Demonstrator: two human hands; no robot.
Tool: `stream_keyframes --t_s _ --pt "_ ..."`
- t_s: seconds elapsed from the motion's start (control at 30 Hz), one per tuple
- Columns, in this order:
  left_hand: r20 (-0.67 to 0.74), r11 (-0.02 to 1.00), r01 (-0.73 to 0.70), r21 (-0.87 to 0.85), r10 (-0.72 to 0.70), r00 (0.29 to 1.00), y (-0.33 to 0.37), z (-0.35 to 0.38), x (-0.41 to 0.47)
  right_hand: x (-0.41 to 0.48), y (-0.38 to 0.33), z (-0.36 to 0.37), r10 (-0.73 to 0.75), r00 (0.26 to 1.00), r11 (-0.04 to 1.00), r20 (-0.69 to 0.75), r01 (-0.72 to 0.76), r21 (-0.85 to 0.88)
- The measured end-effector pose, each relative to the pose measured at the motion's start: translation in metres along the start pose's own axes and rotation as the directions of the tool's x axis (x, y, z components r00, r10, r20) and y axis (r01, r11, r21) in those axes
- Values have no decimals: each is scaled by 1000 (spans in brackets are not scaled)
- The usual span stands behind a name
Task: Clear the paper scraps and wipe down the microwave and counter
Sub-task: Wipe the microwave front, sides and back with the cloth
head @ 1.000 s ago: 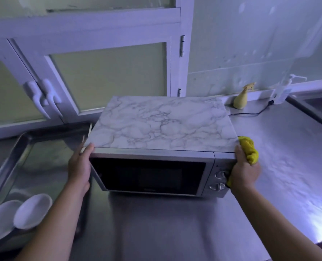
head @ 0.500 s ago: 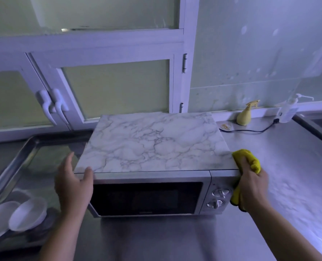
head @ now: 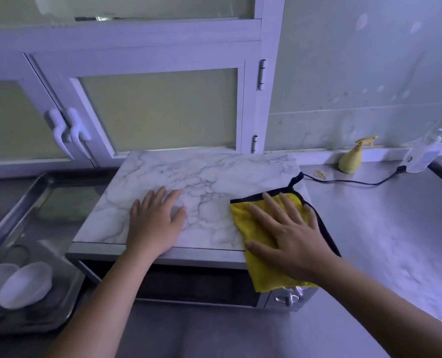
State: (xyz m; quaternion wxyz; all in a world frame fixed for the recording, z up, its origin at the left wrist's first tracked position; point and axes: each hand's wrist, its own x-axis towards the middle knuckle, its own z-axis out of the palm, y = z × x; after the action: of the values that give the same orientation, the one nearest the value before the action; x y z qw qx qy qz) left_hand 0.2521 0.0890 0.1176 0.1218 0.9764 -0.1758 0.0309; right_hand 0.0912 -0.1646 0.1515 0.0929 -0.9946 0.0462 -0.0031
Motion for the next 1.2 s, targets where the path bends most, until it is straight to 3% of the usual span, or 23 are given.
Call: stream_keyframes --t_s 0.07,0.37,0.53,0.83,1.0,1.13,1.2 --pt "-7 1000 2 12 -2 1000 0 2 -1 22 4 18 11 998 1000 61 -10 -25" --pt "-50 1000 16 -22 -17 999 2 2 -1 177 59 6 145 988 988 50 -142 -58" --pt "-71 999 17 -31 -19 997 2 4 0 219 62 0 169 984 984 55 -165 -68" --pt "-56 995 18 -94 -23 998 2 -2 1 155 13 10 295 954 954 56 -290 -78" --pt "-64 977 21 -211 -35 997 3 -11 -1 90 -27 24 273 960 960 58 -267 -86" --pt "1 849 -9 -528 11 1000 -18 -29 2 40 -58 35 210 977 975 28 -208 -74" --pt "22 897 -32 -442 47 999 -44 -39 10 18 -72 40 148 989 988 19 -146 -58"
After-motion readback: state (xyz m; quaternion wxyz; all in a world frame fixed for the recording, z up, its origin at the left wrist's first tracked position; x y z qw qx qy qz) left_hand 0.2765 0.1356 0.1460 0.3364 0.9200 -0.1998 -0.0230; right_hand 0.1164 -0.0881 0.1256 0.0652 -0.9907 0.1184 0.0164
